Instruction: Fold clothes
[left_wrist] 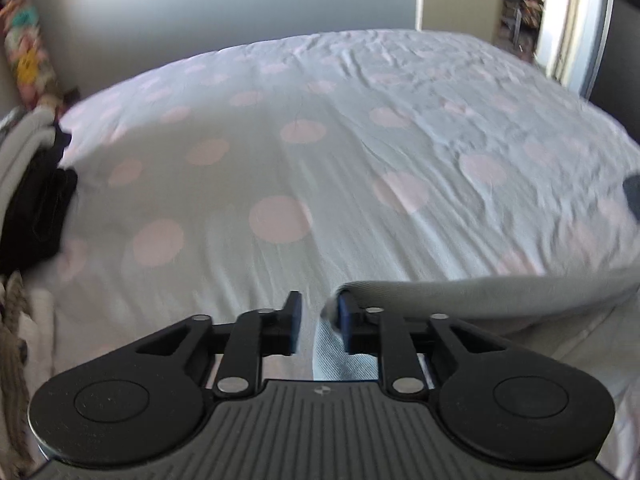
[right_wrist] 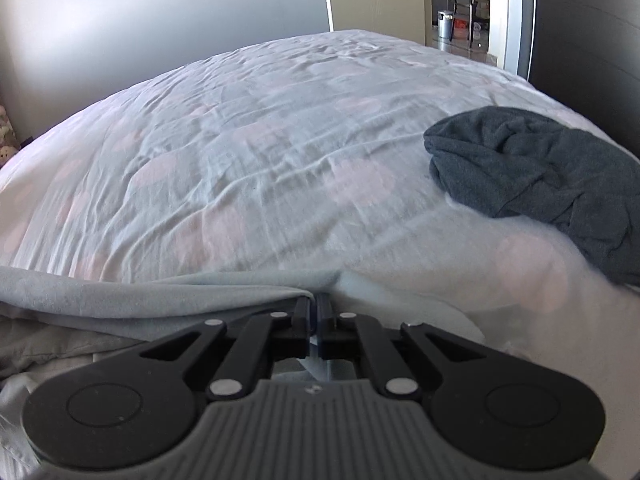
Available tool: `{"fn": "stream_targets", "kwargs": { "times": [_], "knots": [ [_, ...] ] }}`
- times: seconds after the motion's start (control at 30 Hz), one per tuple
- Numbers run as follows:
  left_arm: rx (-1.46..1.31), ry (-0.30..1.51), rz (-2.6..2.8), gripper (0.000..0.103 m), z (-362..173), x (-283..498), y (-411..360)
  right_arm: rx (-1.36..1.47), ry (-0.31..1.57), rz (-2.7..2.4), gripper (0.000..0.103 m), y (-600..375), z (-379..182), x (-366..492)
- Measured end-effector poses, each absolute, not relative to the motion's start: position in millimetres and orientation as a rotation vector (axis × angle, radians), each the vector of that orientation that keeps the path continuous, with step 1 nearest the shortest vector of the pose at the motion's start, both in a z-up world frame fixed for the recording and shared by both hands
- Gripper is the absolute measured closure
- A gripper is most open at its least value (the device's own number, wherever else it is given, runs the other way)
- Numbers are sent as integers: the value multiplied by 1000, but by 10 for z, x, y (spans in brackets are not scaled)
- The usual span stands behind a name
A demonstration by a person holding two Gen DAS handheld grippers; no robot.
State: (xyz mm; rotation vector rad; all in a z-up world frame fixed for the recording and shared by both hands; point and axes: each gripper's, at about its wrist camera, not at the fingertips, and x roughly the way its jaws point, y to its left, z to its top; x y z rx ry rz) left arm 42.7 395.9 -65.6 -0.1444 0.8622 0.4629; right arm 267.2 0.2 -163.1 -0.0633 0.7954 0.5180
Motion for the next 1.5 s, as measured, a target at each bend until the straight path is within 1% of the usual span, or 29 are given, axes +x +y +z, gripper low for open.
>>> {"fn": "stream_targets", "kwargs": {
  "times": [0.07,0.1,0.13,0.17,0.2,0.23,0.3,0.37,0.4,0.63,0.73,0.77,0.8,0.83,0.87,0.9,0.93,0.97,1.0,1.03,1.07,1.13,1.37,1.4,1.43,1.47,1.5],
  "knots": [
    [-181,830,450,72,-579,340,3964,-48,803,518,98,-10,-1637,2686],
    [-199,814,443,68,-540,297,3966,-47,806,517,98,-10,-1636,2685],
    [-217,798,437,57,-501,254,3969,-45,809,516,98,-10,-1636,2681],
    [-227,782,430,50,-460,209,3957,-44,810,516,98,-10,-1633,2676],
    [-192,769,419,40,-412,159,3862,-43,811,516,98,-10,-1627,2671],
    [-160,763,407,37,-376,113,3764,-43,812,515,97,-9,-1623,2666],
    [-91,758,376,35,-350,34,3540,-44,813,514,96,-4,-1617,2656],
    [-20,760,341,27,-359,-35,3297,-45,814,515,94,-3,-1615,2646],
    [18,762,324,20,-371,-66,3176,-45,815,515,94,-7,-1614,2644],
    [398,857,347,19,-938,-20,2533,-31,816,516,92,-39,-1608,2627],
    [458,872,387,19,-1143,59,2482,-24,817,519,91,-54,-1611,2631],
    [467,875,407,19,-1196,100,2485,-21,815,520,91,-60,-1611,2631],
    [469,877,427,28,-1240,137,2496,-17,815,522,91,-66,-1613,2633],
    [432,871,447,49,-1231,158,2552,-13,814,525,91,-72,-1618,2637],
    [395,864,468,57,-1223,179,2608,-9,814,528,90,-78,-1622,2642],
    [358,857,488,62,-1214,200,2664,-4,813,531,89,-89,-1621,2643],
    [317,847,507,67,-1197,216,2723,3,811,534,81,-103,-1615,2641],
    [258,828,525,72,-1134,204,2800,10,810,536,76,-118,-1609,2639],
    [228,818,541,80,-1076,196,2866,21,808,538,70,-139,-1596,2636],
    [199,808,558,84,-1018,187,2931,36,804,538,69,-168,-1577,2634],
    [180,794,573,84,-960,167,2990,53,803,535,68,-205,-1554,2632],
    [141,766,600,86,-850,127,3106,103,805,525,63,-308,-1504,2617],
    [12,718,600,86,-739,20,3322,253,867,397,61,-702,-1406,2519],
    [8,713,598,86,-735,22,3325,261,890,390,58,-740,-1398,2495],
    [12,714,599,86,-733,29,3324,256,918,390,51,-755,-1395,2464],
    [14,713,598,87,-728,31,3319,233,952,395,48,-746,-1400,2414],
    [9,711,589,91,-718,25,3320,213,973,393,45,-739,-1400,2355]
  ]
}}
